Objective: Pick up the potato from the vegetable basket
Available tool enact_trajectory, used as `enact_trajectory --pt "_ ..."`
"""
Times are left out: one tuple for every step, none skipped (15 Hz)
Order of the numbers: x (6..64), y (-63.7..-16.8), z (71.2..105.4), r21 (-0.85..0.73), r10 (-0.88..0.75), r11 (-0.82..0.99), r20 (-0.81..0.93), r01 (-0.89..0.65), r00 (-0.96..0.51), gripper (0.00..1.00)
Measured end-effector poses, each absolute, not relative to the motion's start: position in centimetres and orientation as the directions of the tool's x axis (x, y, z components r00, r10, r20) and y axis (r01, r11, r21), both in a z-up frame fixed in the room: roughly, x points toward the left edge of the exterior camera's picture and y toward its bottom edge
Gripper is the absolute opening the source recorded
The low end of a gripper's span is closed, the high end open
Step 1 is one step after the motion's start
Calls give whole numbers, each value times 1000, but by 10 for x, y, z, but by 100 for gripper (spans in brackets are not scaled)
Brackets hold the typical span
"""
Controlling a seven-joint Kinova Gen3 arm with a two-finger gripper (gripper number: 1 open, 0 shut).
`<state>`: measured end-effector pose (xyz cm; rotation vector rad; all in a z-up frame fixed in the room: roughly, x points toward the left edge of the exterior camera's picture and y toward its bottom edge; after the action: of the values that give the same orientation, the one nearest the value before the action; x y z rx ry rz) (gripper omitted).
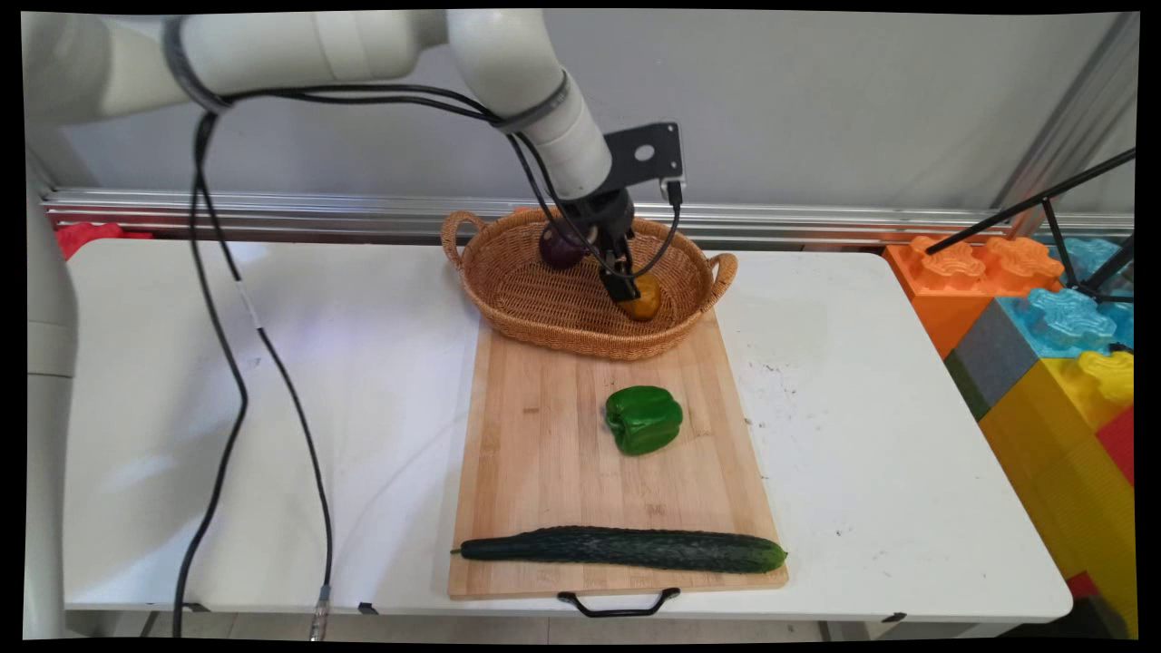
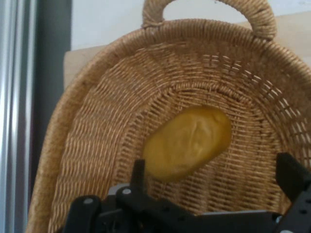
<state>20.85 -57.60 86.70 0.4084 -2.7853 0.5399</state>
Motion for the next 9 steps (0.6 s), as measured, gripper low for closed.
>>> enact_trajectory --pt "208 -583 861 -315 -203 900 309 -302 -929 100" --pt "208 -592 854 -308 -184 910 301 -279 -936 100" --pt "208 -600 847 -302 -165 919 294 -255 -942 100" --pt "207 -607 843 -297 -148 926 289 -235 -946 100" --pt "207 -616 837 -290 -126 934 283 -210 -951 100" --pt "206 -622 833 -287 -110 938 280 -193 -954 100" --pt "206 -628 828 -282 -93 944 275 -173 -957 100" --pt "206 -634 824 -277 -79 948 271 -156 -959 100" --pt "206 -639 821 -274 -67 951 268 -143 -961 100"
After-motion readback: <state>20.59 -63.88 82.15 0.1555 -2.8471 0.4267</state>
